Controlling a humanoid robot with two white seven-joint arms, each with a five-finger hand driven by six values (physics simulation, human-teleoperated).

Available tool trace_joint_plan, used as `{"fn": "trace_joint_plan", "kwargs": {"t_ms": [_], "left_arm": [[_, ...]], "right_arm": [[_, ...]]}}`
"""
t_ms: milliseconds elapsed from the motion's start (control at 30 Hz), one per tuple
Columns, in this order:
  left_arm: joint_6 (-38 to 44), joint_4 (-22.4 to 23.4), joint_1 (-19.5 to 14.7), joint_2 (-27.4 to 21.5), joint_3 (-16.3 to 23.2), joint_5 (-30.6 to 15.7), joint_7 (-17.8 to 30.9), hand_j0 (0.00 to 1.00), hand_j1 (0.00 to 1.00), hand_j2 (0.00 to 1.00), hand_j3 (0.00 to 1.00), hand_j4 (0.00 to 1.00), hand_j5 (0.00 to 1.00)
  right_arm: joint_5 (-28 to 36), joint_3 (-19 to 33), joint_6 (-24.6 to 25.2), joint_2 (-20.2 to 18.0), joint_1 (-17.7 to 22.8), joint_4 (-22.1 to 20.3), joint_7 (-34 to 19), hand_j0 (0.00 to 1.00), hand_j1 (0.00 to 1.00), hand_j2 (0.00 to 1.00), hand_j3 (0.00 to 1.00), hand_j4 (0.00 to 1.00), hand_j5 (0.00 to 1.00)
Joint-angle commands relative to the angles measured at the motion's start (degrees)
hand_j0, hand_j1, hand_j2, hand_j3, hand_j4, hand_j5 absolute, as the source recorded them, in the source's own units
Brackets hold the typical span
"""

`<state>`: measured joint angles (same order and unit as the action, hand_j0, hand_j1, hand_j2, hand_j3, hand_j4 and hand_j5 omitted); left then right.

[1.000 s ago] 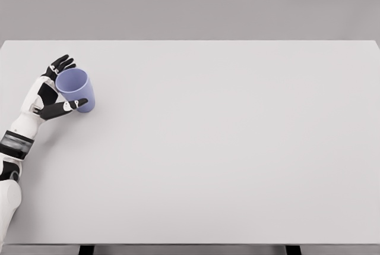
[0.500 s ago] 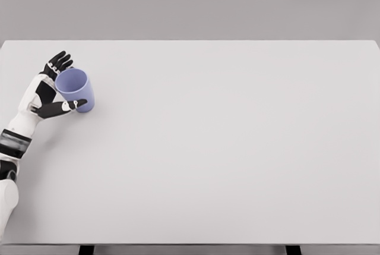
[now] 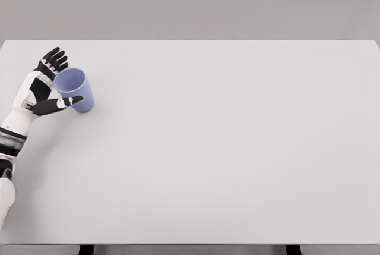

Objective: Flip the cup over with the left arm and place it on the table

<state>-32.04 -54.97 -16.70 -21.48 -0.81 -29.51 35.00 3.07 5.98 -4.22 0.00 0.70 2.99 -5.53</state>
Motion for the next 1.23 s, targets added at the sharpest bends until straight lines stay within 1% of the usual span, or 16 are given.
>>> {"fn": "trace_joint_plan", "kwargs": {"t_ms": [0, 233, 300, 367, 467, 500, 600, 667, 733, 800, 933, 1067, 1200], "left_arm": [[0.13, 0.22, 0.0, -0.14, -0.5, -0.38, 0.0, 1.0, 1.0, 1.0, 1.0, 1.0, 1.0], [-0.04, -0.4, 0.26, -1.11, -0.94, -0.55, 0.0, 1.0, 1.0, 1.0, 1.0, 1.0, 1.0], [-0.04, -0.57, 1.14, -2.07, -1.38, -0.99, 0.0, 1.0, 1.0, 1.0, 1.0, 1.0, 1.0], [-0.04, -2.33, 2.2, -2.78, -1.56, -1.34, 0.0, 1.0, 1.0, 1.0, 1.0, 1.0, 1.0], [-0.13, -3.47, 3.16, -3.74, -2.09, -1.69, 0.0, 1.0, 1.0, 1.0, 1.0, 1.0, 1.0], [-0.31, -4.61, 3.78, -4.27, -2.17, -1.69, 0.0, 1.0, 1.0, 1.0, 1.0, 1.0, 1.0], [-0.66, -9.44, 6.85, -8.22, -2.09, -1.69, 0.0, 1.0, 1.0, 1.0, 1.0, 1.0, 1.0], [-0.57, -9.98, 6.77, -11.04, -2.0, -1.69, 0.0, 1.0, 1.0, 1.0, 1.0, 1.0, 1.0], [-0.57, -13.14, 6.85, -12.88, -2.09, -1.52, 0.0, 1.0, 1.0, 1.0, 1.0, 1.0, 1.0], [-0.4, -15.07, 6.86, -14.02, -1.74, -1.34, 0.0, 1.0, 1.0, 1.0, 1.0, 1.0, 1.0], [-0.57, -16.74, 6.77, -14.12, -1.47, -1.08, 0.0, 1.0, 1.0, 1.0, 1.0, 1.0, 1.0], [-0.75, -21.93, 7.47, -14.12, -0.15, -1.08, 0.0, 1.0, 1.0, 1.0, 1.0, 1.0, 1.0], [-0.75, -22.46, 7.91, -14.12, -0.15, -0.99, 0.0, 1.0, 1.0, 1.0, 1.0, 1.0, 1.0]], "right_arm": [[0.0, 0.0, 0.0, 0.0, 0.0, 0.0, -0.01, 1.0, 1.0, 1.0, 1.0, 1.0, 1.0], [0.0, 0.0, 0.0, 0.0, 0.0, 0.0, -0.01, 1.0, 1.0, 1.0, 1.0, 1.0, 1.0], [0.0, 0.0, 0.0, 0.0, 0.0, 0.0, -0.01, 1.0, 1.0, 1.0, 1.0, 1.0, 1.0], [0.0, 0.0, 0.0, 0.0, 0.0, 0.0, -0.01, 1.0, 1.0, 1.0, 1.0, 1.0, 1.0], [0.0, 0.0, 0.0, 0.0, 0.0, 0.0, -0.01, 1.0, 1.0, 1.0, 1.0, 1.0, 1.0], [0.0, 0.0, 0.0, 0.0, 0.0, 0.0, -0.01, 1.0, 1.0, 1.0, 1.0, 1.0, 1.0], [0.0, 0.0, 0.0, 0.0, 0.0, 0.0, -0.01, 1.0, 1.0, 1.0, 1.0, 1.0, 1.0], [0.0, 0.0, 0.0, 0.0, -0.09, 0.0, -0.01, 1.0, 1.0, 1.0, 1.0, 1.0, 1.0], [0.0, 0.0, 0.0, 0.0, 0.0, 0.0, -0.01, 1.0, 1.0, 1.0, 1.0, 1.0, 1.0], [0.0, 0.0, 0.0, 0.0, 0.0, 0.0, -0.01, 1.0, 1.0, 1.0, 1.0, 1.0, 1.0], [0.0, 0.0, 0.0, 0.0, 0.0, 0.0, -0.01, 1.0, 1.0, 1.0, 1.0, 1.0, 1.0], [0.0, 0.0, 0.0, 0.0, 0.0, 0.0, -0.01, 1.0, 1.0, 1.0, 1.0, 1.0, 1.0], [0.0, 0.0, 0.0, 0.0, -0.09, 0.0, -0.01, 1.0, 1.0, 1.0, 1.0, 1.0, 1.0]]}}
